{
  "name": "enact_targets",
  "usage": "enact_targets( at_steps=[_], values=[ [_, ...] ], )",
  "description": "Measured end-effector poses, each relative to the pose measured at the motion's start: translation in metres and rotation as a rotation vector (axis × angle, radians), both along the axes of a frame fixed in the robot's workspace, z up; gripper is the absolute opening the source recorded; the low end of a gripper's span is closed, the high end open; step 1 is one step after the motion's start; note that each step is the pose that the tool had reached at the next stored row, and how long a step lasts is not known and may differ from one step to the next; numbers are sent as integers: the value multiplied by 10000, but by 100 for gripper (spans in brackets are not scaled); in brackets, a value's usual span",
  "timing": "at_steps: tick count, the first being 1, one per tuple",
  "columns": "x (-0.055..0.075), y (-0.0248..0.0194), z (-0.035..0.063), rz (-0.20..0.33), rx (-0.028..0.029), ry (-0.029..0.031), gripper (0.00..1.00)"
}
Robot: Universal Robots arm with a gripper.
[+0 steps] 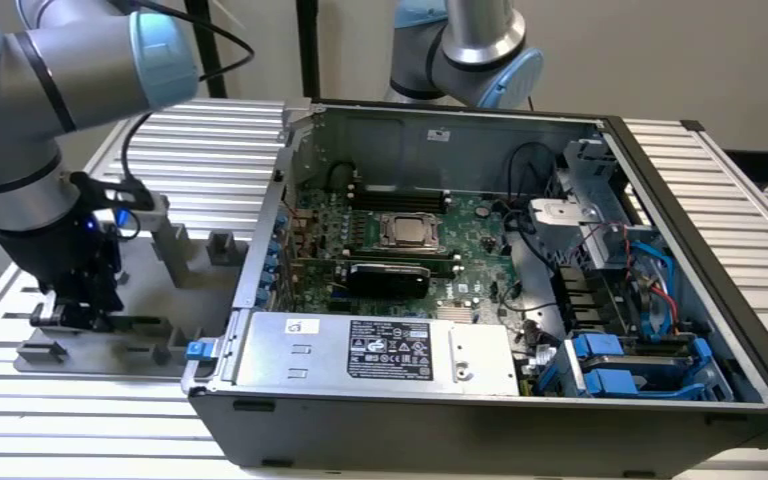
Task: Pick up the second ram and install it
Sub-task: 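Pick up the second ram and move it above second insertion slot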
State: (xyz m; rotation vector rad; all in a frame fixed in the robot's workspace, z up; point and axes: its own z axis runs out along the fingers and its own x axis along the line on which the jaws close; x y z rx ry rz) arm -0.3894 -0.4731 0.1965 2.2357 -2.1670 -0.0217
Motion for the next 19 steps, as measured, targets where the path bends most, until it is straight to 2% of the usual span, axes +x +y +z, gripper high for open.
enact_targets(
  at_steps=[3,8,9,19],
  values=[
    [6,0,-7,-11,-32,0,100],
    [7,0,-16,-14,-120,2,100],
    [7,-1,-16,-14,-126,2,0],
    [7,0,-17,-15,-128,0,0]
  ],
)
